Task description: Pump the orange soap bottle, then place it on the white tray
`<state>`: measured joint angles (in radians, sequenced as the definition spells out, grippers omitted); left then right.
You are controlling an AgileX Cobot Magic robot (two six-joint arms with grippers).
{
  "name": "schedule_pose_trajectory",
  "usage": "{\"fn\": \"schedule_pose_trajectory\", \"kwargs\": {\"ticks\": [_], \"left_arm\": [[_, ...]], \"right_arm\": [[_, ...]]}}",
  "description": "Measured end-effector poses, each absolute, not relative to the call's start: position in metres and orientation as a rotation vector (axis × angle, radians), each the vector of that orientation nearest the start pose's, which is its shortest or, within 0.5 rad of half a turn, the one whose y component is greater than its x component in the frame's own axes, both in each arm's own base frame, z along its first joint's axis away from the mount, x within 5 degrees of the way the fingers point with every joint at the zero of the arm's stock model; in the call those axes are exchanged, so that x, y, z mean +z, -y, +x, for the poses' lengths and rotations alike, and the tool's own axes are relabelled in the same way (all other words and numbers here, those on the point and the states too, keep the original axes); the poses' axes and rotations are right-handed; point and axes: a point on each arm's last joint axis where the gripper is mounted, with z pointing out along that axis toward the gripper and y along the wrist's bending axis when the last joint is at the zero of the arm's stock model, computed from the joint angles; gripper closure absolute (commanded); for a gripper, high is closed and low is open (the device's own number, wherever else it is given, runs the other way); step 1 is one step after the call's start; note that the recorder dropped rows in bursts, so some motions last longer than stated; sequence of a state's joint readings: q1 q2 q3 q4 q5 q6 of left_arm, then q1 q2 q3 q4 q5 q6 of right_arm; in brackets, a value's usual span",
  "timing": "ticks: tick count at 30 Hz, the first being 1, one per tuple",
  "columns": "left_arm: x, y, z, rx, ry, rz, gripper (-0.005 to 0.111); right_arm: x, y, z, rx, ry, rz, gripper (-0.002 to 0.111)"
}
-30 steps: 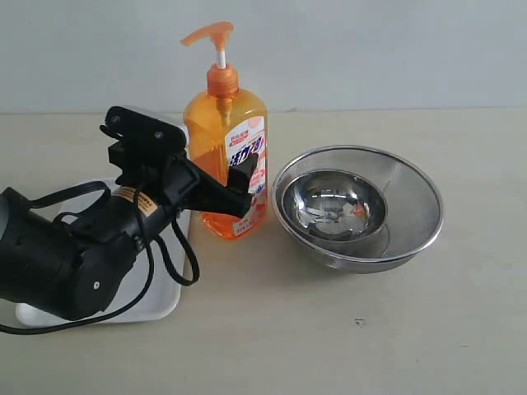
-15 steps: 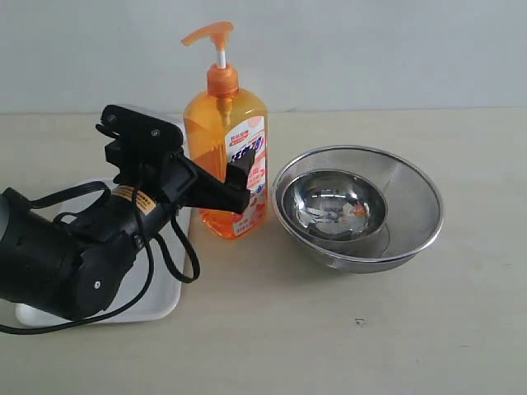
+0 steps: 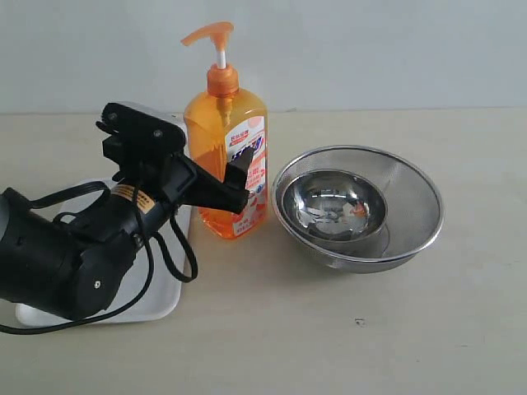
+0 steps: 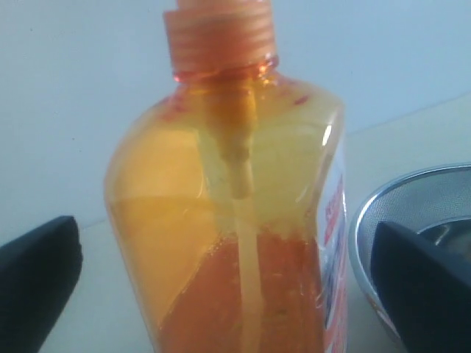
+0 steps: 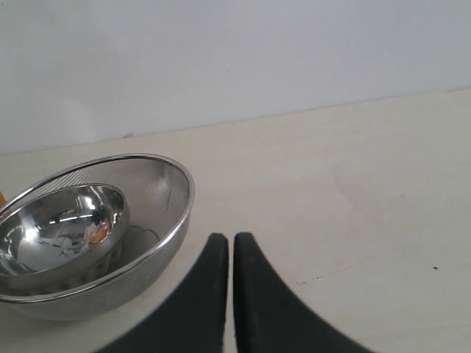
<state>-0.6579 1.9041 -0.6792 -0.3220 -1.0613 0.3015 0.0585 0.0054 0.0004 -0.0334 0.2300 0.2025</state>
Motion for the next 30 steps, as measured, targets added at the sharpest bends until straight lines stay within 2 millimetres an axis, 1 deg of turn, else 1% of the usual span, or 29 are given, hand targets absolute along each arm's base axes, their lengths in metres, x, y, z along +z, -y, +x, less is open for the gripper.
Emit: {"fn": "schedule_pose_trajectory", "kwargs": {"ticks": [23,30], "left_arm": [[0.1515,0.1891,0.2852,-0.155,-1.589,0.456,0.000],[0.1538,0.1864,0.2864,-0.130,-1.571,0.424,0.000]], "right_arm": [[0.1919,-0.0026,0.0559,0.163,-1.719,0.102,0.108],[0.1919,-0.0026,0.0559,0.163,-1.719,0.102,0.108]]}}
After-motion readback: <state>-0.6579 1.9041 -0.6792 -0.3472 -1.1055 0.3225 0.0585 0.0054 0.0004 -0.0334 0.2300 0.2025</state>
